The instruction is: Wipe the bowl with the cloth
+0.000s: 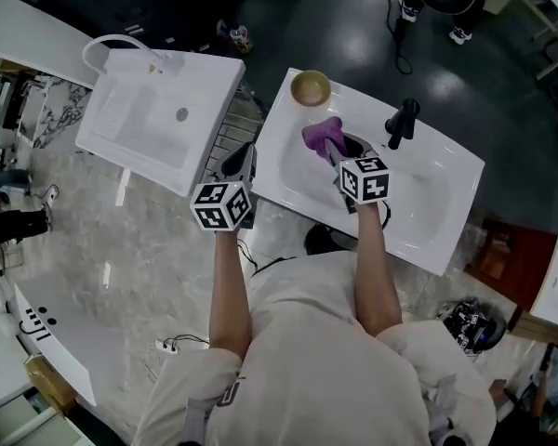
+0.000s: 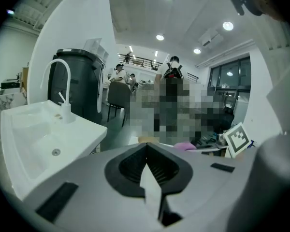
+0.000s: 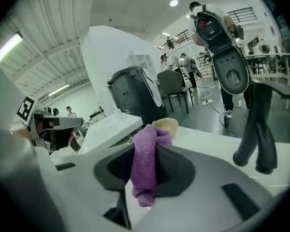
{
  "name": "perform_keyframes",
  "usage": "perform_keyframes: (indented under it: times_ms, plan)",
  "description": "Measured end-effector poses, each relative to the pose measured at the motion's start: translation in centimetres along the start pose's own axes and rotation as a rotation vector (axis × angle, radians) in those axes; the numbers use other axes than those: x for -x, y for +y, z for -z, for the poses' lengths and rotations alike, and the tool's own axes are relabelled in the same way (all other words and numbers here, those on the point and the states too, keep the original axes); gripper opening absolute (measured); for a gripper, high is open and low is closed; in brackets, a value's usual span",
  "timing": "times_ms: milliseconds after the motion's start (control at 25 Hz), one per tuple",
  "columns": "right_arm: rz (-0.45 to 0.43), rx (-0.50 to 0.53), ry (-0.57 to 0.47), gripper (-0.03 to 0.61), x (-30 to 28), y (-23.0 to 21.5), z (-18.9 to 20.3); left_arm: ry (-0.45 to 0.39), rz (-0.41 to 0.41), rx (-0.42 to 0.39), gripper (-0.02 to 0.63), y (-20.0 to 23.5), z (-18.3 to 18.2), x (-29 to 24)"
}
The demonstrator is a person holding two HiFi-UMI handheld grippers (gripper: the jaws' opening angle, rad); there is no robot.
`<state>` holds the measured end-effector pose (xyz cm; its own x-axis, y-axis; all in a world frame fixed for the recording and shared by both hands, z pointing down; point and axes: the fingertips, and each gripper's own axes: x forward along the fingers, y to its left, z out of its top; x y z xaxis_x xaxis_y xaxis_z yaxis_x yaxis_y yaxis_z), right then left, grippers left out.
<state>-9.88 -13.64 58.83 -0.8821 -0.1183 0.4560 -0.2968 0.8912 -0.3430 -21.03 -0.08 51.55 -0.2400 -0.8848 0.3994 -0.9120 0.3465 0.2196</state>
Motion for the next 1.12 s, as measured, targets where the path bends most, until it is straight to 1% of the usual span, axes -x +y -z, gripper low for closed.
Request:
perform_keyframes:
  times_ms: [160,320,440,600,680,800,840,880,1120]
  plan:
    - [0.02,-0.016,-0.012,0.092,0.2,-0.5,-0.3,0.006,-0.005,0.023,0.006,0.8,-0.3,-1.2]
    - [0.066,-0.045,0.004,0.092,1.3,-1.5,1.0,0.07,0.035,-0.002,0.006,-0.2,0.9,-3.0]
    - [0.108,-0.069,0.008,0.092,2.2,-2.4,1.5,0.121,0.083,-0.043,0.006,-1.4,1.6,-4.7]
    - [0.169,-0.058,-0.002,0.092,2.9,-2.9,0.9,0.143,0.153,-0.095,0.006,-2.3,1.2,-7.1]
    - [0.182,-0.033,0.005,0.092,3.0,-2.5,0.4,0.149,0.152,-0.115,0.006,-1.9,0.7,-8.0]
    - [0.195,-0.017,-0.009,0.092,3.0,-2.2,-0.9,0.165,0.14,-0.208,0.006,-1.8,-0.1,-9.4]
    - [0.204,-0.019,-0.016,0.092,3.1,-2.3,-1.4,0.171,0.147,-0.233,0.006,-1.9,-0.3,-9.9]
    - [0.215,-0.019,-0.023,0.092,3.1,-2.4,-1.9,0.176,0.159,-0.24,0.006,-2.0,-0.6,-10.3]
    - [0.291,-0.003,-0.06,0.092,3.2,-2.9,-4.2,0.211,0.265,-0.14,0.006,-1.2,-0.5,-12.6]
